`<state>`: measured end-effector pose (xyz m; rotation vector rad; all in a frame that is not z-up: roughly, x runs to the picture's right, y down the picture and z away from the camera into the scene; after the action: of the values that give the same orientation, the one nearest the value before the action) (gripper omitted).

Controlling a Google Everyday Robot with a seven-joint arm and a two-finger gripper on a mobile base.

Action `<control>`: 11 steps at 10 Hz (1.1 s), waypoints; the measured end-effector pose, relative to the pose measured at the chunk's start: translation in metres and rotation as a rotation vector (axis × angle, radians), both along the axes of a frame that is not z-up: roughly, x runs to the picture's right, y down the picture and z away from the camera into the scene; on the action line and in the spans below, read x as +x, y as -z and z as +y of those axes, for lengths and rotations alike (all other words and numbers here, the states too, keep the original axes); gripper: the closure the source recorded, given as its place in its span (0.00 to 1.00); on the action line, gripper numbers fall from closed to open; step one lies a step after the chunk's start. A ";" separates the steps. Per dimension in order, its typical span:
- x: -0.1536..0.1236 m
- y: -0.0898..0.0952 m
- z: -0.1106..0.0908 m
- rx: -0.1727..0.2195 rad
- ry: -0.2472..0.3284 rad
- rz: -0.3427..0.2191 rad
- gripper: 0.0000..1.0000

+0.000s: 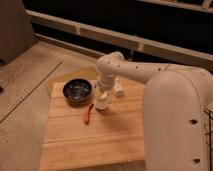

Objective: Place the ceramic cup over the eraser

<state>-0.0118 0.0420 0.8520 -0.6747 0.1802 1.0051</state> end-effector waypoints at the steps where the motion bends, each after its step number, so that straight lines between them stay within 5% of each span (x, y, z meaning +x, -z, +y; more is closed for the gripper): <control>1: 0.001 -0.001 0.001 -0.004 0.001 0.000 1.00; 3: 0.002 0.000 0.001 -0.011 0.000 0.000 0.97; 9: 0.007 0.001 0.006 -0.035 0.006 0.010 0.34; 11: 0.008 0.002 0.005 -0.032 0.008 0.013 0.20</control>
<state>-0.0038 0.0470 0.8505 -0.6964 0.2108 1.0009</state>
